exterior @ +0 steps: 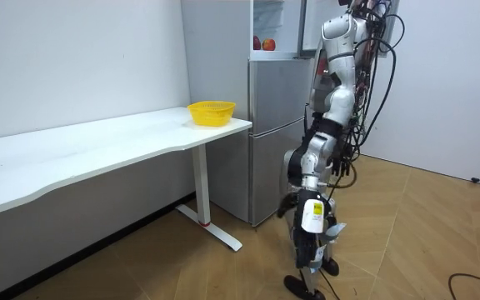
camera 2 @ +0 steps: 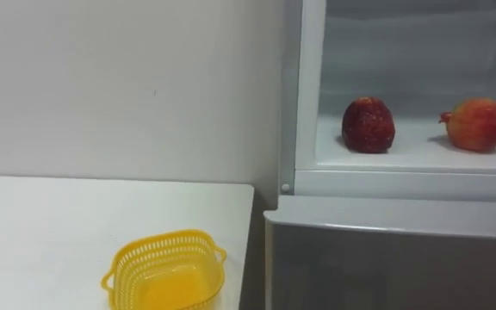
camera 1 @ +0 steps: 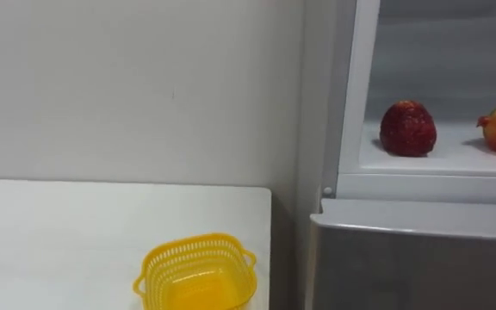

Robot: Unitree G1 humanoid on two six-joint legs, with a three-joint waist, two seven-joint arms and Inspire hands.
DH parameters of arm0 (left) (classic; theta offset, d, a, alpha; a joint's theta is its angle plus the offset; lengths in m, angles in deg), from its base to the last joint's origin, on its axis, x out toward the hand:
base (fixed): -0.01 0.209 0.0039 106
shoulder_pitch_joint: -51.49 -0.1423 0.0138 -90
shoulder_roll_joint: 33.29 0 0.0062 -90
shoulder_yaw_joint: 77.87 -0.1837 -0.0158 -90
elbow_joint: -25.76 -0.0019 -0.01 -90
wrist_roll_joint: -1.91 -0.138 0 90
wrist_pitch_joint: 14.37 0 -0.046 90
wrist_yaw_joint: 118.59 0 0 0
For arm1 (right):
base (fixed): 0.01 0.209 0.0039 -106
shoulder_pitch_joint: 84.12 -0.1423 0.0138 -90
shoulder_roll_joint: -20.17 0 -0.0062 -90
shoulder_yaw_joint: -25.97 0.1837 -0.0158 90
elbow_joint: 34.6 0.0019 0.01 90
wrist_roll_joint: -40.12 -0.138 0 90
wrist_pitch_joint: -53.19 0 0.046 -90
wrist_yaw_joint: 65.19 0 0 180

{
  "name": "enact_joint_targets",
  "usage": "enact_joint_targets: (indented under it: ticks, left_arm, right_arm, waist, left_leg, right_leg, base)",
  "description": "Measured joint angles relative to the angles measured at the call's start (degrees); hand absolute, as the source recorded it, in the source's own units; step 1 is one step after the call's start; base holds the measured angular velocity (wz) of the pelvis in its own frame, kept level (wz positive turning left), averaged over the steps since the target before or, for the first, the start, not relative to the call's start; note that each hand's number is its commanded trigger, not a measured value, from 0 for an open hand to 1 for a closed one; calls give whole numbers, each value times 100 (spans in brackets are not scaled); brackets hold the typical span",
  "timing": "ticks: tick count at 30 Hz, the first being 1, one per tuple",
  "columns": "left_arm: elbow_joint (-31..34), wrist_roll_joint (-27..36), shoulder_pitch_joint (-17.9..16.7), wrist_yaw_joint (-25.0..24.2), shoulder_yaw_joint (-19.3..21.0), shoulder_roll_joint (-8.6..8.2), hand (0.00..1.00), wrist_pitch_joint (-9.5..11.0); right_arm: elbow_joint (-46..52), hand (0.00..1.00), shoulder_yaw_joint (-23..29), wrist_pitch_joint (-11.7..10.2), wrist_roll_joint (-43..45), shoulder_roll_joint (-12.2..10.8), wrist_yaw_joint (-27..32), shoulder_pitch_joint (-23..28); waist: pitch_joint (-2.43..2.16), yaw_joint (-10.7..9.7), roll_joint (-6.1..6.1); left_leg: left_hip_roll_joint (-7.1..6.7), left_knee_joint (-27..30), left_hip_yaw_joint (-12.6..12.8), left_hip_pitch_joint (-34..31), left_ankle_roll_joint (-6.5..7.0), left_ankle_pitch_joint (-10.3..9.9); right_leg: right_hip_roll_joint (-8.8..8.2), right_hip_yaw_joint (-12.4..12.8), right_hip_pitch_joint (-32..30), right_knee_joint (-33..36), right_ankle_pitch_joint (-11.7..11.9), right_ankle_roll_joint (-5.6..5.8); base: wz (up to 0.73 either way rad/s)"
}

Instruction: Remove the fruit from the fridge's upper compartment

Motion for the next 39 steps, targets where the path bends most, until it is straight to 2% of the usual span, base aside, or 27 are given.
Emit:
enact_joint_targets:
  ticks: [1, 4, 6, 10, 13, 17, 19, 22, 25, 31, 32, 37, 39]
  left_arm:
    - [0, -241, 57, -84, -105, 7, 0, -28]
    - [47, -1429, 491, -500, -896, 48, 0, -176]
    - [54, -1804, 694, -699, -1124, 48, 0, -189]
    - [256, -2087, 995, -1040, -1515, 48, 0, -170]
    - [254, -2180, 1027, -1213, -1704, 46, 0, -174]
    - [259, -2187, 996, -1357, -1690, 88, 0, -149]
    - [287, -2188, 952, -1398, -1686, 88, 0, -78]
    - [288, -2190, 927, -1454, -1696, 87, 0, 117]
    - [289, -2187, 866, -1451, -1698, 88, 0, 264]
    - [299, -2126, 736, -1447, -1695, 87, 0, 510]
    - [313, -2143, 705, -1449, -1696, 79, 0, 540]
    - [363, -2134, 582, -1445, -1676, 85, 0, 654]
    - [319, -2108, 587, -1423, -1680, 98, 0, 722]
  right_arm:
    - [-1, 0, -24, 0, 15, -5, -2, -37]
    - [-38, 0, -197, -2, -6, -28, 28, -287]
    - [0, 0, -199, -18, -10, -29, 81, -389]
    - [211, 0, -196, -104, -16, -31, 358, -421]
    - [596, 0, -171, -119, -304, -51, 502, -370]
    - [1637, 0, -120, -250, -1012, -174, 707, -251]
    - [2204, 0, -124, -436, -1200, -211, 707, -183]
    - [3108, 0, -169, -820, -1594, -279, 702, -91]
    - [3659, 0, -194, -1024, -1836, -303, 701, -12]
    - [4408, 0, -239, -1182, -2223, -403, 745, 185]
    - [4547, 0, -258, -1198, -2234, -403, 793, 208]
    - [5545, 0, -303, -1285, -2233, -404, 940, 313]
    - [6036, 0, -337, -1329, -2227, -396, 1024, 394]
  waist:
    - [0, -38, 0]
    - [3, -272, -4]
    - [5, -358, -2]
    - [4, -597, -4]
    - [-5, -664, -32]
    - [11, -668, -53]
    - [36, -667, -47]
    - [37, -675, -46]
    - [36, -681, -24]
    - [8, -686, 13]
    - [-14, -687, 25]
    - [-13, -804, 19]
    - [-18, -790, 10]
  left_leg:
    - [4, 1, 15, -8, 0, 0]
    - [31, -4, 136, -63, 7, 4]
    - [43, -39, 175, -75, 14, 9]
    - [58, -65, 391, -85, 19, 15]
    - [55, -69, 487, -107, 19, 15]
    - [61, -78, 628, -122, 19, 15]
    - [62, -85, 632, -122, 19, 15]
    - [64, -88, 632, -115, 19, 15]
    - [67, -88, 634, -122, 19, 15]
    - [79, -88, 736, -146, 19, 15]
    - [83, -88, 757, -175, 19, 14]
    - [81, -87, 765, -183, 19, 15]
    - [79, -88, 768, -196, 19, 15]
  right_leg:
    - [1, 0, -8, 5, 0, 0]
    - [19, 62, -128, 78, 1, -3]
    - [30, 95, -187, 106, 14, -24]
    - [48, 234, -277, 114, 19, -31]
    - [52, 327, -353, 117, 18, -28]
    - [114, 479, -431, 91, 48, -18]
    - [120, 516, -438, 75, 57, -16]
    - [115, 515, -435, 74, 58, -16]
    - [113, 535, -442, 73, 58, -16]
    - [111, 574, -495, 84, 65, -25]
    - [113, 578, -535, 89, 80, -28]
    - [110, 581, -570, 92, 107, -22]
    - [115, 643, -614, 107, 111, -17]
  base:
    - [5]
    - [-7]
    - [-23]
    - [-22]
    - [-25]
    - [-20]
    - [-11]
    - [0]
    - [0]
    - [-6]
    - [-4]
    - [0]
    - [-9]
